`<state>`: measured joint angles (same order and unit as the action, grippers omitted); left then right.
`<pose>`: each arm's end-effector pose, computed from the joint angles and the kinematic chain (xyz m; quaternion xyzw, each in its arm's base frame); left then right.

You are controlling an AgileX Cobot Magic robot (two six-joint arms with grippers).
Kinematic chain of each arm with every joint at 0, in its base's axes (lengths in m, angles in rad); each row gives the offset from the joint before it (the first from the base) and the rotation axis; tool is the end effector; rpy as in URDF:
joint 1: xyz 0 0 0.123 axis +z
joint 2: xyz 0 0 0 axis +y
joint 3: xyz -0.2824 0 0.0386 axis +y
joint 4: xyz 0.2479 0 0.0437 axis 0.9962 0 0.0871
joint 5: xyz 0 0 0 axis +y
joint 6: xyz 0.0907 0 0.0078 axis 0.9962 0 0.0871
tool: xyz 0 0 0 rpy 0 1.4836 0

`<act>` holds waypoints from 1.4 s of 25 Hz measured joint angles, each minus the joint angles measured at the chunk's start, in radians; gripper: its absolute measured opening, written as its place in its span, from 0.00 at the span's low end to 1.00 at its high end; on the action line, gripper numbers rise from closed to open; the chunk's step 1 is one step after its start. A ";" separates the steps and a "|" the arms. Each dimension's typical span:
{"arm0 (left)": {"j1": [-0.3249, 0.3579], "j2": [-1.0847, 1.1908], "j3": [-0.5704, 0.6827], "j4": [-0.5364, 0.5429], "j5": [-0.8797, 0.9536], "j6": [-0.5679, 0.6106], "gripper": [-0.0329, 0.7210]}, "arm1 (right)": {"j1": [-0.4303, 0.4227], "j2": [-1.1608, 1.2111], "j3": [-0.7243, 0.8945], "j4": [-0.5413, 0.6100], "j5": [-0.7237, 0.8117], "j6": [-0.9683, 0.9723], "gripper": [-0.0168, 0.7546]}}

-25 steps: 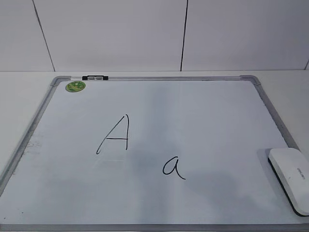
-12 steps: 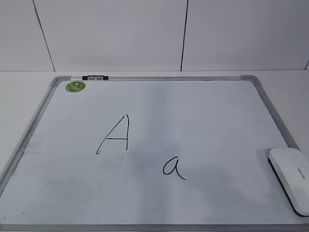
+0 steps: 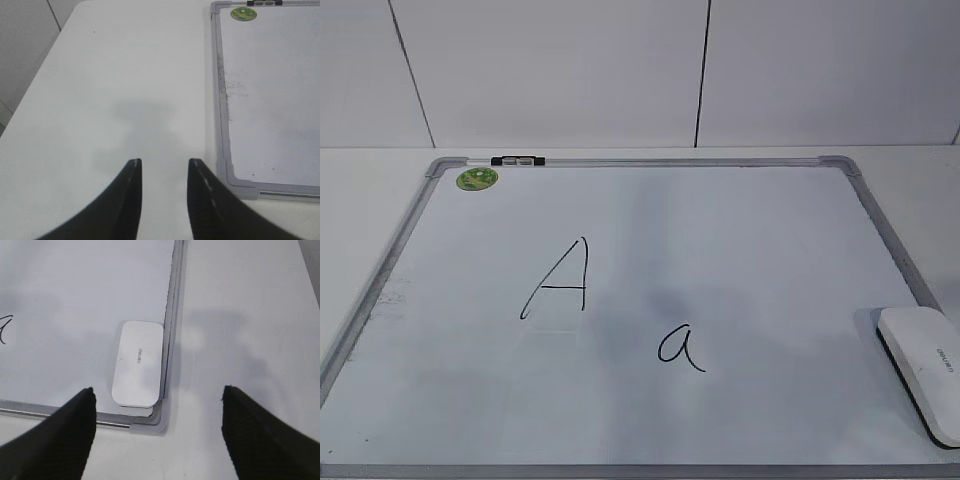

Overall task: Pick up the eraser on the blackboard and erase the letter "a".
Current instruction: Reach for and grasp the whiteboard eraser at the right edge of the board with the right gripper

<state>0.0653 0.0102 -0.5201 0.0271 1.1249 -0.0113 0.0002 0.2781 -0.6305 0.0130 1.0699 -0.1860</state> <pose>-0.0085 0.0017 0.2777 -0.0342 0.8663 0.0270 0.4976 0.0301 0.0010 0.3105 -0.0827 0.8876 -0.0356 0.4517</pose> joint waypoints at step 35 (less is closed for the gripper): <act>0.000 0.000 0.000 0.000 0.000 0.000 0.35 | 0.196 0.773 -0.249 -0.061 0.130 0.287 0.79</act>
<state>0.0653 0.0102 -0.5201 0.0271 1.1249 -0.0113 0.1958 1.0511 -0.8799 -0.0480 1.2001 0.1011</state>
